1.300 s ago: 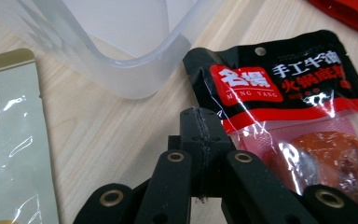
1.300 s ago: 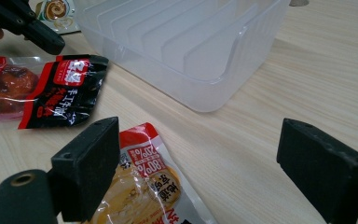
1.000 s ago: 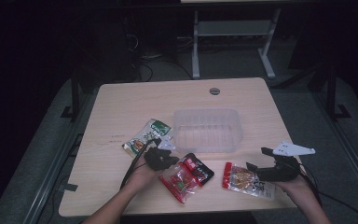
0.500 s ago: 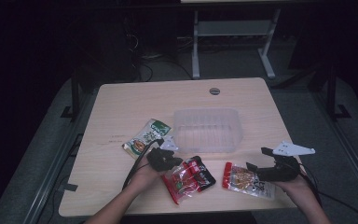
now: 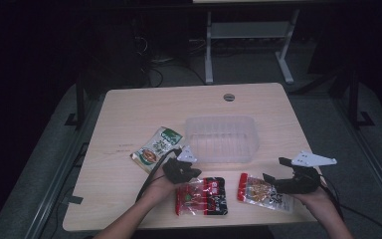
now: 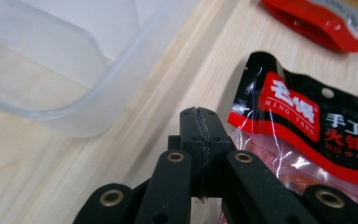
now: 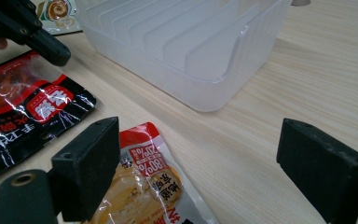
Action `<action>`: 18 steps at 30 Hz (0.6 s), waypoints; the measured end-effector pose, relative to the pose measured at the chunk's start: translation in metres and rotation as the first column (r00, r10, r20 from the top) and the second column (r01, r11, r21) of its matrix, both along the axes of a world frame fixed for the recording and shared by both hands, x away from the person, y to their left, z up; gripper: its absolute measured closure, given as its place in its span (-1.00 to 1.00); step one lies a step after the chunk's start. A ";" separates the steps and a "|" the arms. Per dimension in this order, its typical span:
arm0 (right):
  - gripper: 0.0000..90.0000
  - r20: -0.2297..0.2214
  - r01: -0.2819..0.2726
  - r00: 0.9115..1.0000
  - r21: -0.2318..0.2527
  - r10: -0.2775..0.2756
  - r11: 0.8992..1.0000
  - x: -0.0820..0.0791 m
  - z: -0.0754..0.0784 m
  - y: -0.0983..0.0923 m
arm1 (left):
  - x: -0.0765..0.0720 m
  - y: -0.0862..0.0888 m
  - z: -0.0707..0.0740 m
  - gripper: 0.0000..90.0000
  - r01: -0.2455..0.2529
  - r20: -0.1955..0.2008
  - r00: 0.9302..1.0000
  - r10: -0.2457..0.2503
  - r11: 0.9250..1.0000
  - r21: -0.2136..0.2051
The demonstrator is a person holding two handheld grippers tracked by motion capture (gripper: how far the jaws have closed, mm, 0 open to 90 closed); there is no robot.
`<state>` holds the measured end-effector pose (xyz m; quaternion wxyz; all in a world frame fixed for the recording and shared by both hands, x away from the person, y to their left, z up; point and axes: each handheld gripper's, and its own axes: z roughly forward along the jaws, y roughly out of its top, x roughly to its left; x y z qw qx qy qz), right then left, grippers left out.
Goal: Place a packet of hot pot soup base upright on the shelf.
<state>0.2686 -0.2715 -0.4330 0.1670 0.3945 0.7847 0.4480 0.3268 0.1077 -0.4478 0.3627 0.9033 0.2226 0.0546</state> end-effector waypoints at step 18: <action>-0.71 -0.017 -0.004 1.000 -0.014 0.004 1.000 0.000 -0.001 0.002 | -0.043 0.041 0.019 0.99 0.065 -0.035 0.997 -0.066 0.998 -0.024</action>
